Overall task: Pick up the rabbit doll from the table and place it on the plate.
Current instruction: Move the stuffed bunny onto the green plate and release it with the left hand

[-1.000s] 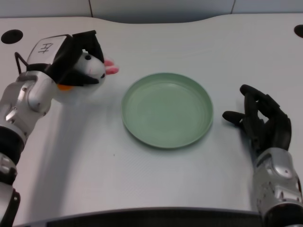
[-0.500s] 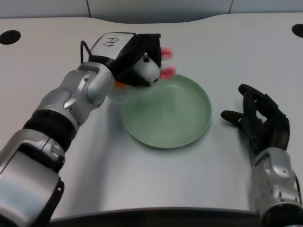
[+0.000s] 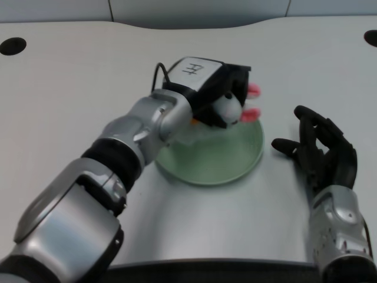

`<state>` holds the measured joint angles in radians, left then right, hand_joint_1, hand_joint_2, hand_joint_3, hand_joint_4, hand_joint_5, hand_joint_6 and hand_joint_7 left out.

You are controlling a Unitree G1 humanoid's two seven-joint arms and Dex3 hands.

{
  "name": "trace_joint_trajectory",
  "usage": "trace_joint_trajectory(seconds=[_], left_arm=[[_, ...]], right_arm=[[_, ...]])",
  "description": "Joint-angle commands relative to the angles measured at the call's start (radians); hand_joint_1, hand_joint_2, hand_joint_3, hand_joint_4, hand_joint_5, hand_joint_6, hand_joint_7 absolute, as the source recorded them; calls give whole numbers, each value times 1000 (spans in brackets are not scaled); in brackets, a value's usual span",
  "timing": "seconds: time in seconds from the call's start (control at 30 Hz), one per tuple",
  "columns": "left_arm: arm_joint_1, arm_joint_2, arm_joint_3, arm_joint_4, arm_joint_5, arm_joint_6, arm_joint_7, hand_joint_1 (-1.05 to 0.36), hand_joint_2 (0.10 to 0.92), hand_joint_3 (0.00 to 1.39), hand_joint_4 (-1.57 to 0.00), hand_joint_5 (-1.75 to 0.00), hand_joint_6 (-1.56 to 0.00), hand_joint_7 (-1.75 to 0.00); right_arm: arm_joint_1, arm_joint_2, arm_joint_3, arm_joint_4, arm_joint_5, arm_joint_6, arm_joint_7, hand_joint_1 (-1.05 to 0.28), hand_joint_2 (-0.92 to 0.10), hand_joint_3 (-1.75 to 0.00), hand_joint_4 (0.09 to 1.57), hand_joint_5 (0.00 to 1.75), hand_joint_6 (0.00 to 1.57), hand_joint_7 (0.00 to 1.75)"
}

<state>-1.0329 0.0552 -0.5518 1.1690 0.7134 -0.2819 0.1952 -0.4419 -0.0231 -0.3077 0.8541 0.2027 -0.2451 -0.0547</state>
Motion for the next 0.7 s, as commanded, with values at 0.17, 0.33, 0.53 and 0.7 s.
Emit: trace_joint_trajectory(seconds=[0.17,0.33,0.53,0.7], left_arm=[[-33,-7,-18,30,14,5,23,-67,842,141,-901,-1746,-678,-1738],[-55,15,-28,37,20,19,-36,-360,790,33,-731,-1436,-687,-1217],[-77,28,-50,36,32,41,-111,-700,843,4,-488,-480,-664,-91],[-82,37,-75,18,55,45,-150,-913,898,13,-238,-216,-388,-2]], right_arm=[[29,11,5,-30,3,10,-1,-302,-921,-285,740,993,693,454],[25,10,-1,-24,13,10,10,-295,-921,-282,751,1003,714,457],[16,6,-2,-11,8,12,3,-287,-921,-277,746,1006,724,450],[16,5,4,-14,-2,11,-5,-301,-921,-276,744,1005,713,435]])
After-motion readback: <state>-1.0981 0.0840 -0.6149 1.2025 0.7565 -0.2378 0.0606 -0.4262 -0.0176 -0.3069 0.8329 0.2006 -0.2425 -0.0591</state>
